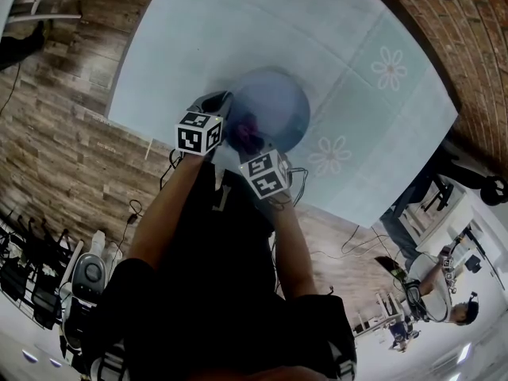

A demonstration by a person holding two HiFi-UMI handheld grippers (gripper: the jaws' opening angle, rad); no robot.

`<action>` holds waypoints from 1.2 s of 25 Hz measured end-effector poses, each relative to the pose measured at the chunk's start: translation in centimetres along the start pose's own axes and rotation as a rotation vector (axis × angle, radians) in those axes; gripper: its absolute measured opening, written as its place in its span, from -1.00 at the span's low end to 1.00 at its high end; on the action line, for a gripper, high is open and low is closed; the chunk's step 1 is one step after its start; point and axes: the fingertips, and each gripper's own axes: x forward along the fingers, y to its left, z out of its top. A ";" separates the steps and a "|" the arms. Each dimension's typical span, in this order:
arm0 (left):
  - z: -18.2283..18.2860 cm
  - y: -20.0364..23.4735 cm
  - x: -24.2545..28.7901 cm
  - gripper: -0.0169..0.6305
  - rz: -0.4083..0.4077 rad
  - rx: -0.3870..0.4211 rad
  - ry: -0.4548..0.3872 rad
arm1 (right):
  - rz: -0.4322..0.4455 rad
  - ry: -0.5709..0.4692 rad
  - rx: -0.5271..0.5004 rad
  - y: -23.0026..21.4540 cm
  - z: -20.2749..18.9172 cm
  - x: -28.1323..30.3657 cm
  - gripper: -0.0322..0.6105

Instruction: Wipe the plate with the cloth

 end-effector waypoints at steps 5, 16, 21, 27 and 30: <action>0.1 0.0 0.0 -0.81 0.002 0.000 0.000 | 0.045 -0.026 -0.049 0.8 1.5 1.1 -0.67; -0.1 0.0 0.3 -0.81 -0.023 0.012 0.028 | -0.040 -0.082 -0.176 -0.2 4.0 2.7 -0.67; 0.0 0.4 0.2 -0.81 -0.038 0.024 0.042 | -0.047 -0.092 -0.176 -0.7 4.6 2.9 -0.67; 0.0 0.2 0.1 -0.82 -0.050 0.041 0.052 | -0.092 -0.107 -0.169 -3.0 5.2 2.2 -0.67; -0.1 0.2 0.1 -0.82 -0.045 0.045 0.051 | -0.114 -0.134 -0.137 -5.2 6.0 1.7 -0.67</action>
